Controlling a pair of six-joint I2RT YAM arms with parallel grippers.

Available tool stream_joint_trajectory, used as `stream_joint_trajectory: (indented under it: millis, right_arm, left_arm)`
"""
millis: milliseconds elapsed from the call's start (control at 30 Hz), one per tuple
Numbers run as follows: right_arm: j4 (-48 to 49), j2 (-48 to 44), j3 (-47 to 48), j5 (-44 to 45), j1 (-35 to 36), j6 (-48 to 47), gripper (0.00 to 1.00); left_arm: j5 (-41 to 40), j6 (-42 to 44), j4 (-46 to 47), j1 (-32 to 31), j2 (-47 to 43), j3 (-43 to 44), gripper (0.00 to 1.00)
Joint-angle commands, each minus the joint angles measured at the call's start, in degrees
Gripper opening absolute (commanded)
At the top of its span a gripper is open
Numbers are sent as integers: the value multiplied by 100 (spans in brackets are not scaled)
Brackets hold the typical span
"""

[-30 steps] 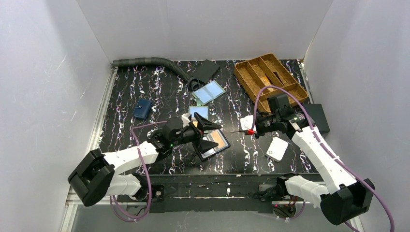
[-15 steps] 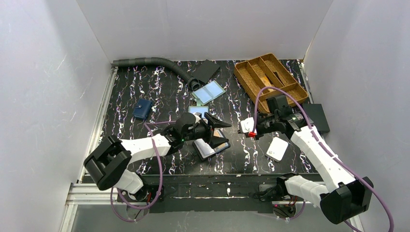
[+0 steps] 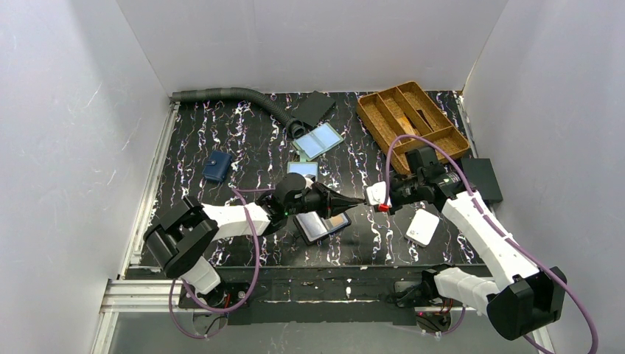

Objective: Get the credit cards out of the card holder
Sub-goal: Place the credit card in the storage box.

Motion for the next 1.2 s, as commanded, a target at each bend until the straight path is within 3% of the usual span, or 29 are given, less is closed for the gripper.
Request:
stream_joint_trajectory:
  millis: [0,100,133,200,233,267,367,433,533,567,633,867,1167]
  right_arm:
    - [-184,-31,-73,-279,7,-417,7]
    - [-363,-32,-89,-379,7,-617,19]
    - [-414,-34,-101,-400,7,-694,30]
    - [-773,-71,-73,-419,2,-959,68]
    - [-1027,-116,1,-512,-42,-996,89]
    - [-1232,-163,70,-594,-94,-993,97]
    - [-1440,-322,353,-753,-250,-263,98]
    - [-1598,-310,605,-761,-315,381,98]
    - [-1231,-90,822,-906,-403,1851,98]
    - [-714,-19,704,-1085,-431,2519,98]
    - [-246,58,551,-1309,-441,3291,98]
    - [327,460,385,-2027,-450,4141,98]
    - [800,639,236,-2245,-180,4742,94]
  left_arm:
    - [82,-176,686,-38,73,100,0]
    - [55,-217,975,-38,137,29,0]
    - [26,-213,1102,-38,151,-4,0]
    - [-195,13,1517,-35,146,-186,0]
    - [-266,541,1582,69,117,-292,0]
    - [-209,820,1577,149,132,-382,0]
    - [311,2306,1539,412,117,-530,0]
    - [933,3690,1025,515,-127,-483,0]
    - [640,7057,-1862,435,-1410,-234,0]
    - [552,8008,-2371,380,-2047,-261,0]
    - [543,8743,-2654,315,-2414,-293,0]
    - [713,9846,-2831,-1,-2844,-314,0]
    - [819,10231,-2836,-126,-2595,55,0]
